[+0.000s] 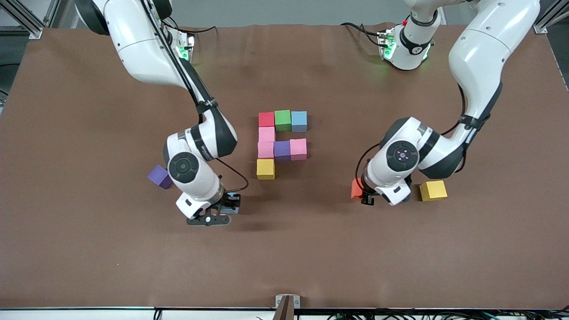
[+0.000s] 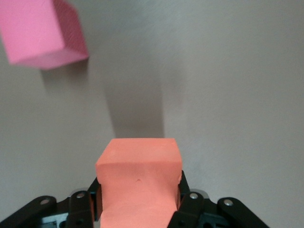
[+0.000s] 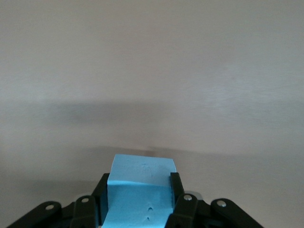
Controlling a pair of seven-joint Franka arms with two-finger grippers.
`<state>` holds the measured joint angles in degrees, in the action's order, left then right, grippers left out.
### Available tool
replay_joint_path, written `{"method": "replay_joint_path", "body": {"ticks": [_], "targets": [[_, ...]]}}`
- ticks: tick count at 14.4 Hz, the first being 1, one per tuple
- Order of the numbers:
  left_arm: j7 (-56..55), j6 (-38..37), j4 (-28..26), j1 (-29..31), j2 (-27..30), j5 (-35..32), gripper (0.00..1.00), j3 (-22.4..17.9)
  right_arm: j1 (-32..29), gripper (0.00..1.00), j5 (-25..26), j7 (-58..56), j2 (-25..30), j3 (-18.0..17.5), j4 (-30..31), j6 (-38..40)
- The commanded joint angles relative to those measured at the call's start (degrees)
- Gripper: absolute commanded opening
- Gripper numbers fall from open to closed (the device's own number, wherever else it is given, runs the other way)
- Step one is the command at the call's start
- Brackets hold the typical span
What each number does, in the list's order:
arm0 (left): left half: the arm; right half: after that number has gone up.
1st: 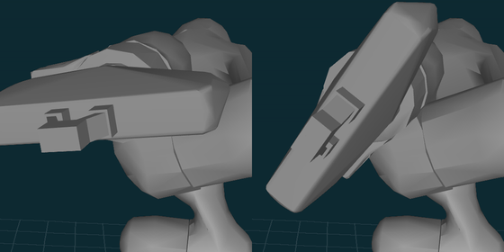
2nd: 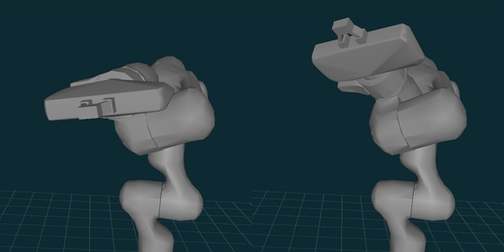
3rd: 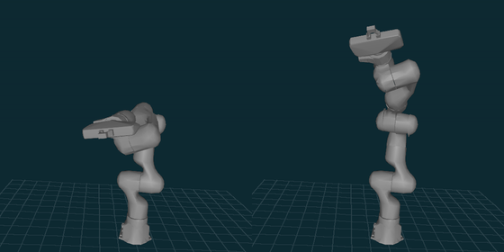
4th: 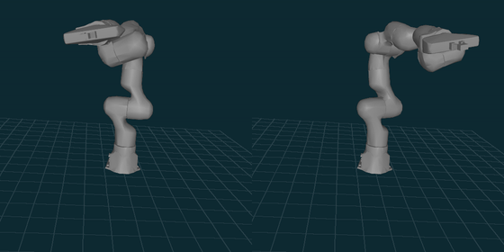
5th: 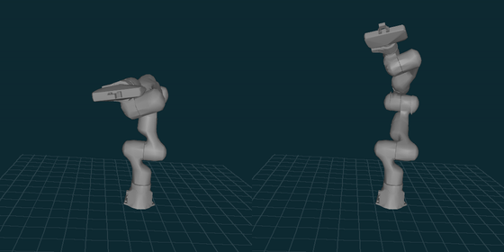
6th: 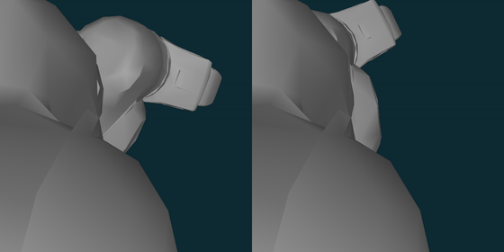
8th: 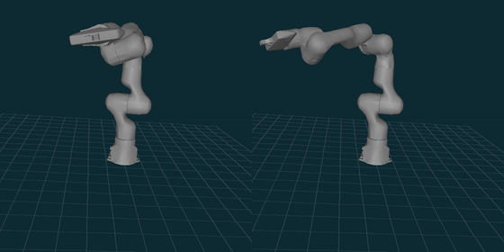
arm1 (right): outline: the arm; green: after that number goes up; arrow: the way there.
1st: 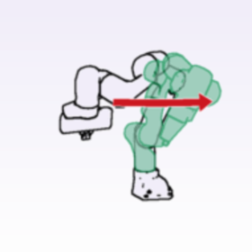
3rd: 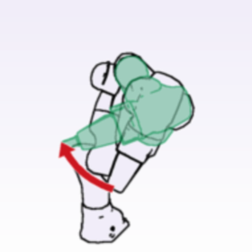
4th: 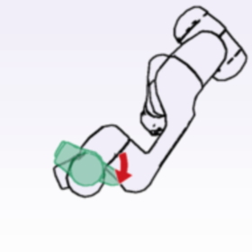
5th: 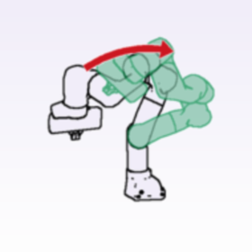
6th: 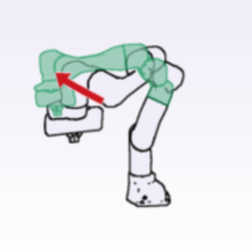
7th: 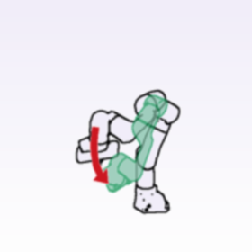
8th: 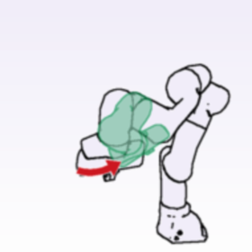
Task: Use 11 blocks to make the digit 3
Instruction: 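Carry the blue and orange cubes toward the cube shape with both grippers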
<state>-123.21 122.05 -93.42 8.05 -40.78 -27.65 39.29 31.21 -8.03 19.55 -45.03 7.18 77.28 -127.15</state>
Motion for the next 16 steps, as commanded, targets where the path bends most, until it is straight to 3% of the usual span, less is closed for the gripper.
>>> {"method": "replay_joint_path", "body": {"ticks": [1, 3, 6, 12, 16], "targets": [[-4.0, -0.8, -0.6, -1.5, 0.1, -0.4, 0.43, 0.0, 2.2, 0.0, -0.3, -0.6, -6.3, 0.0, -11.3, 6.7], [-5.7, -0.8, -0.4, -1.9, 0.1, -0.3, 0.43, 0.1, 3.2, 0.0, -0.3, 0.6, -9.7, -0.1, -18.0, 11.3], [-10.0, -0.3, -0.4, -2.1, 0.2, -0.4, 0.43, 0.1, 5.3, 0.0, -0.3, 0.8, -10.0, -0.1, -18.0, 11.3], [-10.2, -0.1, -0.5, -2.0, 0.1, -0.5, 0.43, 0.1, 7.8, 0.0, 0.2, 3.6, -9.8, 0.1, -16.0, 10.3], [-10.3, 0.7, -0.8, -2.0, 0.1, -0.7, 0.43, 0.0, 9.0, 0.0, 0.6, 6.8, -8.9, 0.4, -11.2, 6.0]]}}
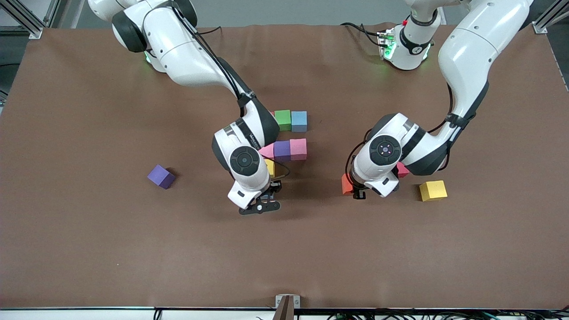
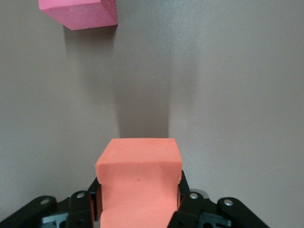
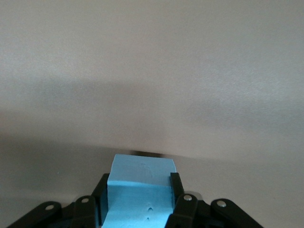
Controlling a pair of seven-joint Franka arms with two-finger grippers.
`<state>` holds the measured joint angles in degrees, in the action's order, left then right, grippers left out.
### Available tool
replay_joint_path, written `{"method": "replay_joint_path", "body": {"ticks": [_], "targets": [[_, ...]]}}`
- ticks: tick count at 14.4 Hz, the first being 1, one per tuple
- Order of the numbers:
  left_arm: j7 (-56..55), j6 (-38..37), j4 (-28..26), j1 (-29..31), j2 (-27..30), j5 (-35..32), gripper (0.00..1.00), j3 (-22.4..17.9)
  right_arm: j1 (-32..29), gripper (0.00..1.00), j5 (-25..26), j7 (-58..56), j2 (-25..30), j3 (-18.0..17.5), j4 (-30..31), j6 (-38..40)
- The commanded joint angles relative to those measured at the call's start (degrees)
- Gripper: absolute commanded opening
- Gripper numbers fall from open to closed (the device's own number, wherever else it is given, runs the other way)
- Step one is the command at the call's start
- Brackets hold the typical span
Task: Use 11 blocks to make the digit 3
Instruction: 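Carry the blue and orange cubes toward the cube shape with both grippers, then lower the blue cube by the shape while the left gripper lowers orange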
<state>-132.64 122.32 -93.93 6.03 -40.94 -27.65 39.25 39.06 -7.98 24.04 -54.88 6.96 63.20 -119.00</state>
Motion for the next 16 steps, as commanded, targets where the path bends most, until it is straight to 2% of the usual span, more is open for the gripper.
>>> {"method": "replay_joint_path", "body": {"ticks": [1, 7, 12, 16], "targets": [[-0.9, 0.6, -0.3, -0.1, 0.2, -1.0, 0.43, 0.0, 1.4, 0.0, 0.6, 2.8, 0.9, 0.8, 2.9, -2.2], [-1.0, 1.3, -0.9, 0.1, 0.4, -1.0, 0.43, 0.0, 2.4, 0.0, 4.3, 5.8, 0.8, 0.8, 2.9, -1.4], [-8.8, 2.0, -6.7, 0.6, 1.9, -1.5, 0.43, 2.8, 3.0, 0.0, 4.8, 5.8, 0.8, 0.9, 2.9, -1.1], [-14.6, 5.4, -12.5, 0.0, 3.3, -1.6, 0.43, 4.0, 3.3, 0.0, 6.7, 5.7, 0.8, 0.8, 2.8, 0.9]]}}
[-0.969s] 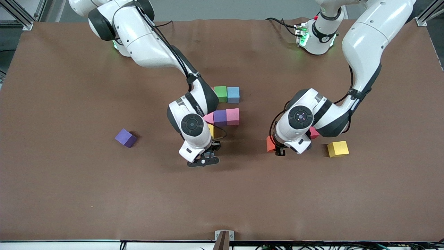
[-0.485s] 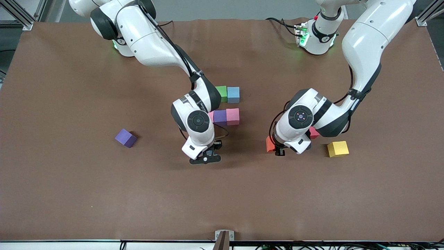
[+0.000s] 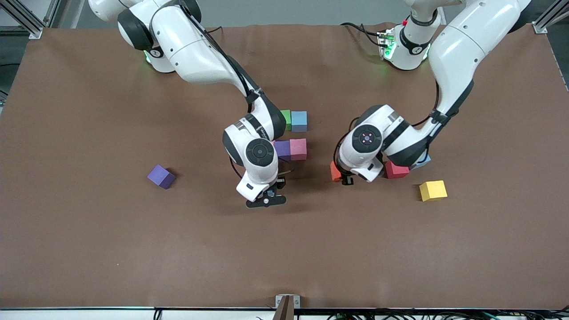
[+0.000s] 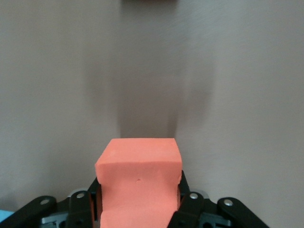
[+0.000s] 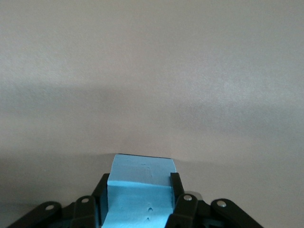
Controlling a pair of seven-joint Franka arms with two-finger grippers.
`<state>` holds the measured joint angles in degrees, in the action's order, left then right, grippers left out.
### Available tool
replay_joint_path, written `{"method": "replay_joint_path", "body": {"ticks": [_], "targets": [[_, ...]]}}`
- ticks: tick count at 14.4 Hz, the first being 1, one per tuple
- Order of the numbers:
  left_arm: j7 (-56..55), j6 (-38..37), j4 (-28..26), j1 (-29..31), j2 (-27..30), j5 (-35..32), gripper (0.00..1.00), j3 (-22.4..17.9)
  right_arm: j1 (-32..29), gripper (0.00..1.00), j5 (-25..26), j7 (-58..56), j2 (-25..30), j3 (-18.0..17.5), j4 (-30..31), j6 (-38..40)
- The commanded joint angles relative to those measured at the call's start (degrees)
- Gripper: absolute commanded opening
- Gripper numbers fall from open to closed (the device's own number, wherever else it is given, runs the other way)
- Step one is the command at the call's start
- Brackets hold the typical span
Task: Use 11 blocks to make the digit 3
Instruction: 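Lower the blue cube by the shape while the left gripper lowers orange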
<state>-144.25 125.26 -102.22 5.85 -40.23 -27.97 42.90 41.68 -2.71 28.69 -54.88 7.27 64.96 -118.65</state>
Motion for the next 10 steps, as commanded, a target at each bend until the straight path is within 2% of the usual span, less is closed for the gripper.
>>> {"method": "replay_joint_path", "body": {"ticks": [1, 3, 10], "targets": [[-3.8, 3.3, -4.6, -0.8, 2.5, -1.3, 0.43, 0.3, 0.6, 0.0, 1.4, 1.0, 0.7, 0.5, 1.1, 0.5], [-5.9, 4.4, -4.7, -2.8, 2.0, -1.7, 0.43, 0.3, 0.6, 0.0, 1.5, 1.1, 0.7, 0.5, 1.1, 0.4], [-6.8, 4.5, -3.3, -3.1, 1.1, -4.2, 0.42, 0.2, 0.6, 0.0, 1.2, 1.2, 0.4, 0.4, 0.5, -0.2]]}}
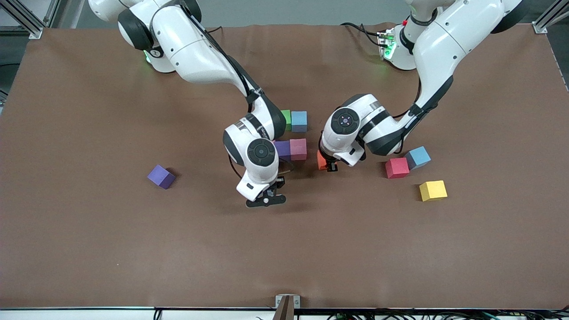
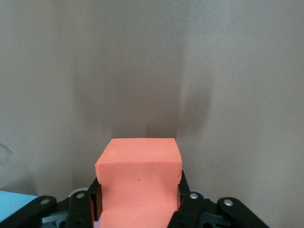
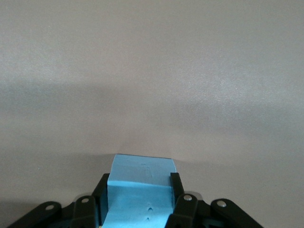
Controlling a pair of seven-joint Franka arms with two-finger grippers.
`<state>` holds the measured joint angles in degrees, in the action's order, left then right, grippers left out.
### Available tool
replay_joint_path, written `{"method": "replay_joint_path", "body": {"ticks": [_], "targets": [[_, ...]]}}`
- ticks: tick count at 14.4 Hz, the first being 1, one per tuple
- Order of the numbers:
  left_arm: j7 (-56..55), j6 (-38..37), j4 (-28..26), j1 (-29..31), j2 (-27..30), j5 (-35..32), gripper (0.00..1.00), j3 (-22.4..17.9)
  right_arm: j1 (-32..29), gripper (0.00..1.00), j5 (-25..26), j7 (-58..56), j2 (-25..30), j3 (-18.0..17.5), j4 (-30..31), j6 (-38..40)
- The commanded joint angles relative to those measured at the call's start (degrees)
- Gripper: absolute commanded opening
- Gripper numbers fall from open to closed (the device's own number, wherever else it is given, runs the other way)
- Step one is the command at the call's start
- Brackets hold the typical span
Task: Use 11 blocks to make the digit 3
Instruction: 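Lower the blue cube by the shape while the left gripper lowers orange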
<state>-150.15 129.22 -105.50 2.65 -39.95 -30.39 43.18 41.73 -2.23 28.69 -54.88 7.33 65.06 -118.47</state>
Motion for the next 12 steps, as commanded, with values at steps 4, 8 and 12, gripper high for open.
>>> {"method": "replay_joint_path", "body": {"ticks": [4, 8, 12], "targets": [[-0.8, 0.5, 1.9, 0.0, 0.0, -1.9, 0.41, -0.2, 0.7, 0.0, 0.7, 1.3, 0.4, 0.2, 0.2, -0.4], [-0.8, 0.5, 2.1, -0.3, 0.0, -1.9, 0.41, -0.3, 0.8, 0.0, 0.7, 1.2, 0.3, 0.2, 0.2, -0.9], [-0.8, 0.5, 2.1, -0.4, 0.0, -2.2, 0.41, -0.3, 0.8, 0.0, 0.8, 1.0, 0.3, 0.2, 0.2, -1.0]]}}
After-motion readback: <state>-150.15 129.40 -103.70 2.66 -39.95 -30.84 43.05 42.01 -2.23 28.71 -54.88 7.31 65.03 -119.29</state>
